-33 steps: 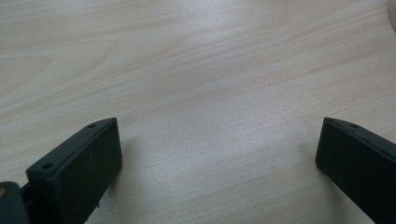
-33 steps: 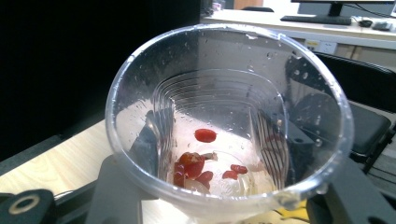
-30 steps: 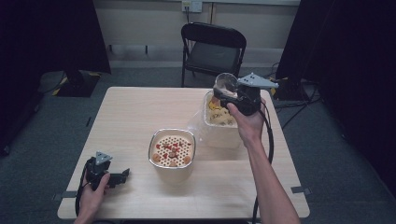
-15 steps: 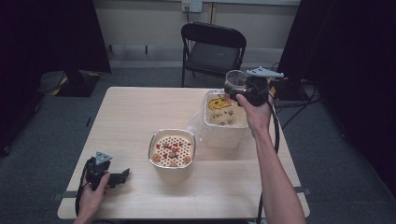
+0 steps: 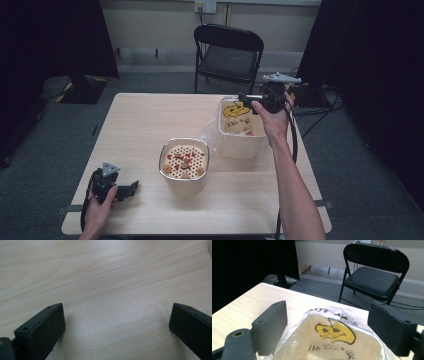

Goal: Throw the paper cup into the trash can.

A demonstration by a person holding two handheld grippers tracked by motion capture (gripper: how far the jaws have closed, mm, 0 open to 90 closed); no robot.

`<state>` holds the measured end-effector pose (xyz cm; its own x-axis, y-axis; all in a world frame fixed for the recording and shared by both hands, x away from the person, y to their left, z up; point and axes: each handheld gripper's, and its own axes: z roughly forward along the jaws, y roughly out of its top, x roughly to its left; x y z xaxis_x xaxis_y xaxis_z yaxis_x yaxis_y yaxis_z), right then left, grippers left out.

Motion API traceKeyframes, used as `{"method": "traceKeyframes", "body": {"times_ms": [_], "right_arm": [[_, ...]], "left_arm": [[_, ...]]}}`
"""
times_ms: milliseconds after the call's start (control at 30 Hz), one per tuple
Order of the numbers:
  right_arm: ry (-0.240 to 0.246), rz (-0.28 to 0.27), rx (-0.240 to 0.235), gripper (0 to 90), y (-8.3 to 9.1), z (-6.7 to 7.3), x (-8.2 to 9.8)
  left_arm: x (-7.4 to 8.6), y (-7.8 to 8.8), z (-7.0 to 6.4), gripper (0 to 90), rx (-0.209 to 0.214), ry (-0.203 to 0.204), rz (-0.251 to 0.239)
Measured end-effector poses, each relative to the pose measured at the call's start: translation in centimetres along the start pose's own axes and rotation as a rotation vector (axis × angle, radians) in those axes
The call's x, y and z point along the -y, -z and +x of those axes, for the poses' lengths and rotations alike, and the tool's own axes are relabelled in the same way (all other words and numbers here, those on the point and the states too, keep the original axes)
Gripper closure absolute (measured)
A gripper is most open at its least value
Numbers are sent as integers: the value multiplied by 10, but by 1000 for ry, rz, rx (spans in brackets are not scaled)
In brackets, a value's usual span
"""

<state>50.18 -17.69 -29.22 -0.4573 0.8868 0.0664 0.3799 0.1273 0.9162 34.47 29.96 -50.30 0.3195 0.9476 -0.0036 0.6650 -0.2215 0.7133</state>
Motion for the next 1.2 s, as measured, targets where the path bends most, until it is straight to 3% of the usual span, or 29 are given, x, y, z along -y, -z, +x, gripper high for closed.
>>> {"method": "traceKeyframes", "body": {"times_ms": [367, 767, 1200], "right_arm": [[0, 6, -19, 156, 17, 3, 18], [58, 15, 23, 150, 57, 9, 40], [59, 39, 43, 145, 87, 10, 73]], "left_arm": [[0, 0, 0, 0, 1, -2, 0], [0, 0, 0, 0, 1, -2, 0], [0, 0, 0, 0, 1, -2, 0]]}}
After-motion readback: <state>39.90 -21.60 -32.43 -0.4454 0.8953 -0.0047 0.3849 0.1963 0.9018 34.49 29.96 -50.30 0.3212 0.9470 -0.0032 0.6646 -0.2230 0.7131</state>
